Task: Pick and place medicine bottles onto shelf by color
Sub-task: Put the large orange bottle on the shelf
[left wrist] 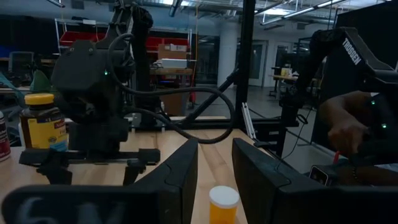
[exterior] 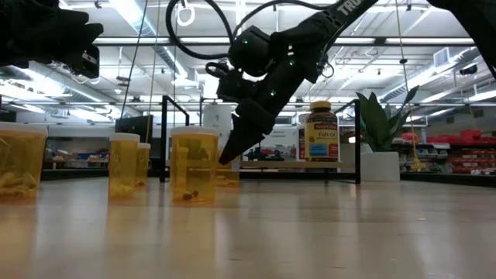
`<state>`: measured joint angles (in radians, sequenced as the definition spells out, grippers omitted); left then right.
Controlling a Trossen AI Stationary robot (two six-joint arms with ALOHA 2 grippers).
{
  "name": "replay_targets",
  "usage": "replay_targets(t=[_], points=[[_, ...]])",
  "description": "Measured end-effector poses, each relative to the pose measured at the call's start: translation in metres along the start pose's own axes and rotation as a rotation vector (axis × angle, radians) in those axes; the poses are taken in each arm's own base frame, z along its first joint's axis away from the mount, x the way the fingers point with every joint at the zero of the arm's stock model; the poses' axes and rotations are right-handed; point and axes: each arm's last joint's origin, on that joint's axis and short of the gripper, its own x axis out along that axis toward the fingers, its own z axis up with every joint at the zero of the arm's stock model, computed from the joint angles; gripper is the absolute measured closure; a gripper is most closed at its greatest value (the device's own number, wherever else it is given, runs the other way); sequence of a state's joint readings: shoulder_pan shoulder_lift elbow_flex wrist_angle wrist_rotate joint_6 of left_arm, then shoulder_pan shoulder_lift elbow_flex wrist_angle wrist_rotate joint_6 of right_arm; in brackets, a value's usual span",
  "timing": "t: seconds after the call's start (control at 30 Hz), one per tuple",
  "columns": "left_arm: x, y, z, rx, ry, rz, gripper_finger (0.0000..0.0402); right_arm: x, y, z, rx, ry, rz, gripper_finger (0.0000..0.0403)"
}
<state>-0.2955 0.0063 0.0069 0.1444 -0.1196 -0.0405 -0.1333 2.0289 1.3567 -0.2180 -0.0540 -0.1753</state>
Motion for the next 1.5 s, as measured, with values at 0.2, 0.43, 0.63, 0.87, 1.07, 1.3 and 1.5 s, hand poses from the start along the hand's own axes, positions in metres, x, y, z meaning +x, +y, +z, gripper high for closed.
replay_targets(t=[0.2, 0.43, 0.63, 0.87, 1.07, 1.3, 1.5], points=[[0.000, 0.000, 0.000, 0.000, 0.000, -0.001, 0.0294, 0.000, 0.000, 0.000, 0.001, -0.001, -0.001, 0.0085], [0.000, 0.000, 0.000, 0.000, 0.000, -0.001, 0.0294, 0.000, -0.001, 0.000, 0.001, 0.005, -0.025, 0.0130], [0.000, 0.000, 0.000, 0.000, 0.000, 0.000, 0.0294, -0.003, -0.001, -0.001, 0.001, 0.017, -0.024, 0.0160], [0.000, 0.000, 0.000, 0.000, 0.000, 0.000, 0.0294, -0.021, -0.001, 0.008, 0.000, -0.013, -0.038, 0.0176], [0.000, 0.000, 0.000, 0.000, 0.000, 0.000, 0.0294, -0.055, -0.004, 0.019, 0.000, -0.048, -0.104, 0.0173], [0.000, 0.000, 0.000, 0.000, 0.000, -0.001, 0.0294, -0.102, -0.021, 0.029, 0.034, -0.110, -0.223, 0.0173], [0.000, 0.000, 0.000, 0.000, 0.000, -0.001, 0.0294, -0.117, -0.064, 0.018, 0.144, -0.097, -0.320, 0.0173]])
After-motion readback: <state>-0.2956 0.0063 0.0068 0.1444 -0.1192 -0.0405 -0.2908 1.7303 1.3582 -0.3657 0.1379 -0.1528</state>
